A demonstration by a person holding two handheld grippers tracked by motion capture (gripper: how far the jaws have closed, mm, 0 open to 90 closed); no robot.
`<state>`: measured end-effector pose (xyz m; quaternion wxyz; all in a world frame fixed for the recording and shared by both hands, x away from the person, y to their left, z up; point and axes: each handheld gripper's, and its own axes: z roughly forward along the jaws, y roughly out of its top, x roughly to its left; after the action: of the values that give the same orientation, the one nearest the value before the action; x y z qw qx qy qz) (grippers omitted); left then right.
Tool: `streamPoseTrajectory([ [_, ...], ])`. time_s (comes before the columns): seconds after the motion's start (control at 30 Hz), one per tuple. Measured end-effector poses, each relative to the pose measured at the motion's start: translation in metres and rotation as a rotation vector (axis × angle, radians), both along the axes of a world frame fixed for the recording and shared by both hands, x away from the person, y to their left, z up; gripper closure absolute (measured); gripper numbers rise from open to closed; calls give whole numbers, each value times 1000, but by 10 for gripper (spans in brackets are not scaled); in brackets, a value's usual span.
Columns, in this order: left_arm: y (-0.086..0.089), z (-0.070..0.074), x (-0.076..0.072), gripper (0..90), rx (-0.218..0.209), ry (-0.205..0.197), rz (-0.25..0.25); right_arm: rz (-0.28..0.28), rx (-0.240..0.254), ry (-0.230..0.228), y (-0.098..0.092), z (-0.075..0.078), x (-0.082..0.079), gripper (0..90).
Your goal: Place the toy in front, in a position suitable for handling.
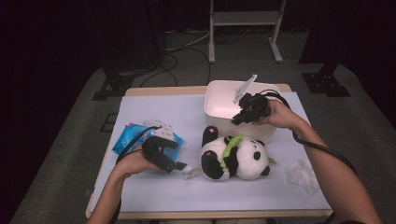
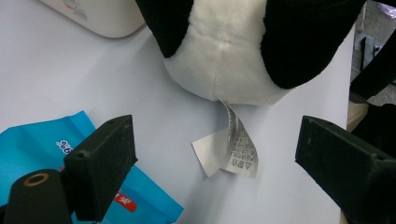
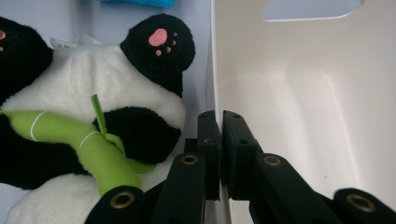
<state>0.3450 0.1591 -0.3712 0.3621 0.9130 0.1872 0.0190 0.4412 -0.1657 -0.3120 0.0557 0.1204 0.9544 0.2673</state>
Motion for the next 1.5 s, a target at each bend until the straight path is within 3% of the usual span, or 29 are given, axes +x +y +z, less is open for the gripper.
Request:
streamPoseTrajectory([
  [0.77, -5, 0, 0, 114, 8, 2, -8, 26, -6, -4, 2, 1, -22, 849],
  [1.5, -4, -1, -1, 114, 8, 5, -18, 31, -2, -6, 3, 1, -29, 848],
])
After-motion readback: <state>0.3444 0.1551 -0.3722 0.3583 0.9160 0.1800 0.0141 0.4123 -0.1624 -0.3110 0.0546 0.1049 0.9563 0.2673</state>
